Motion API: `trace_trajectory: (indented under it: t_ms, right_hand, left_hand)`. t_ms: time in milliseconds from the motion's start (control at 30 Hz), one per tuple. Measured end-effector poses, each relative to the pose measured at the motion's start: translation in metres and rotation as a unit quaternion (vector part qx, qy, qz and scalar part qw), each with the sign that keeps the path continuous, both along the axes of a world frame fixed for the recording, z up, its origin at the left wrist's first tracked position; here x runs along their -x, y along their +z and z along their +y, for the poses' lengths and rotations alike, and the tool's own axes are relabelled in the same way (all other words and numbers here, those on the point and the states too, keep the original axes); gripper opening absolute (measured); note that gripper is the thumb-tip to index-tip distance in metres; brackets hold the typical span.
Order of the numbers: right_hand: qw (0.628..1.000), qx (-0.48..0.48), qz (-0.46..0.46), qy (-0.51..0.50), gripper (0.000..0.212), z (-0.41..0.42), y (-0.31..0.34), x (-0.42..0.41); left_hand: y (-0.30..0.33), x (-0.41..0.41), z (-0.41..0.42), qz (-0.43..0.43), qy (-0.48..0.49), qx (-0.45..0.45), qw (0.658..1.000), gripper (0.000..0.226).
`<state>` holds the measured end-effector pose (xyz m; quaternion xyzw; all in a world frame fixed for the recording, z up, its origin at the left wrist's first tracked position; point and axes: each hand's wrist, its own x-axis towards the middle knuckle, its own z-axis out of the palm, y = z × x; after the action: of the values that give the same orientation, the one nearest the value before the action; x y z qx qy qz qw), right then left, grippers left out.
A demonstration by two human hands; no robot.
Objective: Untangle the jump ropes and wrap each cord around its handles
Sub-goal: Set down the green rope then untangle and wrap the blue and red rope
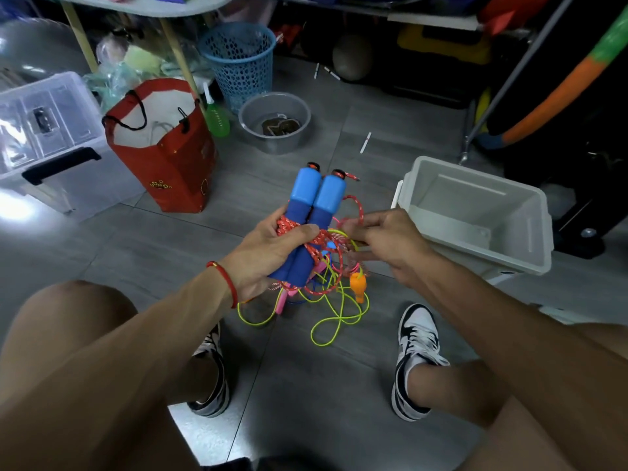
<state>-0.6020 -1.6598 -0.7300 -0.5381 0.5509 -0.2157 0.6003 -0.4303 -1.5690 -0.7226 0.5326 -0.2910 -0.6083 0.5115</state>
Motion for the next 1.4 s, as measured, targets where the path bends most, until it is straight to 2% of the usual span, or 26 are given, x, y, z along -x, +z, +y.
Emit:
trace_trajectory:
  t_ms: [100, 200, 267, 367, 433, 500, 533, 567, 633, 667, 700, 733, 800, 833, 900, 1000, 1100, 1233, 1400]
  right_hand:
    - [0.996, -0.047, 0.008, -0.078, 0.009, -0.020, 0.000, 0.022]
    - [0.991, -0.078, 0.021, -0.103, 0.015, -0.042, 0.001, 0.048]
    - [0.989, -0.101, -0.018, -0.109, 0.014, -0.045, -0.003, 0.055]
    - [0.980, -0.116, -0.128, -0.103, 0.016, -0.039, -0.003, 0.054]
    - [0.983, -0.110, -0.129, -0.075, 0.017, -0.034, 0.002, 0.050]
    - [0.997, -0.075, -0.031, -0.018, 0.015, -0.030, 0.002, 0.045]
    - [0.996, -0.049, 0.060, 0.044, 0.017, -0.027, -0.002, 0.042]
    - [0.975, -0.012, 0.177, 0.131, 0.021, -0.024, -0.006, 0.040]
    - [0.871, 0.089, 0.390, 0.286, 0.035, -0.014, -0.015, 0.031]
    - [0.826, 0.152, 0.448, 0.305, 0.046, -0.010, -0.020, 0.026]
    - [0.818, 0.206, 0.454, 0.287, 0.054, -0.005, -0.019, 0.021]
    - [0.832, 0.261, 0.414, 0.263, 0.053, -0.002, -0.017, 0.016]
    - [0.872, 0.337, 0.258, 0.245, 0.039, 0.000, -0.013, 0.005]
    - [0.887, 0.337, 0.191, 0.250, 0.037, 0.001, -0.010, -0.001]
    - [0.904, 0.302, 0.112, 0.280, 0.035, 0.005, -0.011, -0.012]
    - [0.888, 0.310, 0.128, 0.315, 0.030, 0.010, -0.026, -0.026]
    - [0.883, 0.327, 0.153, 0.299, 0.032, 0.005, -0.033, -0.032]
    - [0.895, 0.308, 0.140, 0.290, 0.024, -0.002, -0.036, -0.034]
    - [0.895, 0.277, 0.138, 0.322, 0.044, -0.002, -0.050, -0.044]
  left_hand:
    - [0.005, -0.012, -0.002, 0.028, 0.062, 0.006, 0.998, 0.014]
    - [0.012, -0.031, -0.004, 0.036, 0.093, 0.005, 0.995, 0.011]
    - [0.015, -0.040, -0.003, 0.043, 0.094, 0.004, 0.995, 0.011]
    - [0.015, -0.044, 0.002, 0.052, 0.093, -0.011, 0.994, 0.011]
    - [0.017, -0.043, 0.005, 0.054, 0.084, -0.019, 0.995, 0.011]
    - [0.020, -0.044, 0.007, 0.056, 0.066, -0.021, 0.996, 0.014]
    - [0.021, -0.045, 0.007, 0.055, 0.057, -0.019, 0.997, 0.015]
    - [0.023, -0.045, 0.008, 0.053, 0.051, -0.019, 0.997, 0.017]
    - [0.025, -0.046, 0.009, 0.047, 0.038, -0.019, 0.998, 0.021]
    - [0.026, -0.044, 0.010, 0.047, 0.031, -0.018, 0.998, 0.021]
    - [0.027, -0.043, 0.011, 0.048, 0.024, -0.017, 0.998, 0.019]
    - [0.028, -0.042, 0.011, 0.052, 0.016, -0.014, 0.998, 0.017]
    - [0.030, -0.040, 0.013, 0.057, -0.001, -0.013, 0.998, 0.015]
    - [0.030, -0.040, 0.013, 0.059, -0.009, -0.013, 0.998, 0.016]
    - [0.029, -0.042, 0.013, 0.065, -0.023, -0.013, 0.998, 0.022]
    - [0.029, -0.044, 0.014, 0.071, -0.037, -0.006, 0.997, 0.025]
    - [0.026, -0.049, 0.013, 0.080, -0.036, -0.009, 0.996, 0.033]
    - [0.021, -0.060, 0.012, 0.084, -0.052, -0.018, 0.995, 0.069]
    - [0.017, -0.065, 0.015, 0.095, -0.061, -0.014, 0.994, 0.078]
